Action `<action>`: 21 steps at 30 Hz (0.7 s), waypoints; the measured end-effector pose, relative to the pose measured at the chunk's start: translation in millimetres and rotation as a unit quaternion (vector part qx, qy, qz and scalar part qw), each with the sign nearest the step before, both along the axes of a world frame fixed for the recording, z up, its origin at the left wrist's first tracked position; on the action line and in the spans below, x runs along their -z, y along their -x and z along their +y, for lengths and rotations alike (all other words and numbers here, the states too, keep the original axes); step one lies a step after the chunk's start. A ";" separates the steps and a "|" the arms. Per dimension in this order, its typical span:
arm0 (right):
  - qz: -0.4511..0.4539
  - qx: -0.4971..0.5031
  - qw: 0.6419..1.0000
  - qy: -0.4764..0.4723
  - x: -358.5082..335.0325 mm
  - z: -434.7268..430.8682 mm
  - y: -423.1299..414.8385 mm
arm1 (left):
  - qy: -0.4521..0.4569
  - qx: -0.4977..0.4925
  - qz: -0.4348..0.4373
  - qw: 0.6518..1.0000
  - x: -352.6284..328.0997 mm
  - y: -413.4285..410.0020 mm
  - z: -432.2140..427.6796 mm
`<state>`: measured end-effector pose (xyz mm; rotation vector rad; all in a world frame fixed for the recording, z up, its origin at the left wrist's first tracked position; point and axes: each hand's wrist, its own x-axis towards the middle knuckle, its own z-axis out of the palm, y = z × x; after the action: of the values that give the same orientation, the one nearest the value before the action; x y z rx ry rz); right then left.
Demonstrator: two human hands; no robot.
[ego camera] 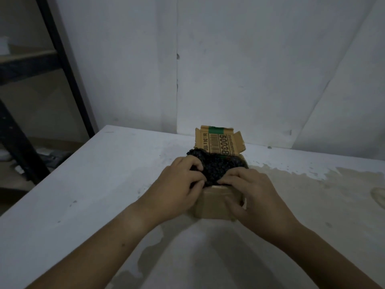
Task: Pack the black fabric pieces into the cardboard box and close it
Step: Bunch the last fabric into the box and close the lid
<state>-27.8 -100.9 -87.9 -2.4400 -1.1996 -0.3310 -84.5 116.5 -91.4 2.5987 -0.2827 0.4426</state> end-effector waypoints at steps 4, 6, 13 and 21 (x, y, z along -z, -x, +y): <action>-0.012 0.006 0.999 0.050 -7.1 15.8 -5.6 | 0.169 -0.093 -0.049 0.980 10.8 -2.4 6.4; -0.007 0.010 0.997 0.072 -6.8 22.5 -7.7 | 0.227 -0.133 -0.001 0.965 15.6 -1.7 11.4; 0.030 0.007 0.987 0.155 -15.1 31.7 -13.1 | 0.244 -0.054 0.031 0.968 9.9 -6.4 17.5; 0.051 -0.010 0.996 0.073 4.6 17.0 -7.2 | 0.042 -0.137 0.076 0.987 -10.1 -35.2 -0.3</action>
<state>-20.6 -83.9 -92.5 -2.5328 -1.2439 -0.1145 -49.2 116.1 -81.3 2.5779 0.1431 0.3389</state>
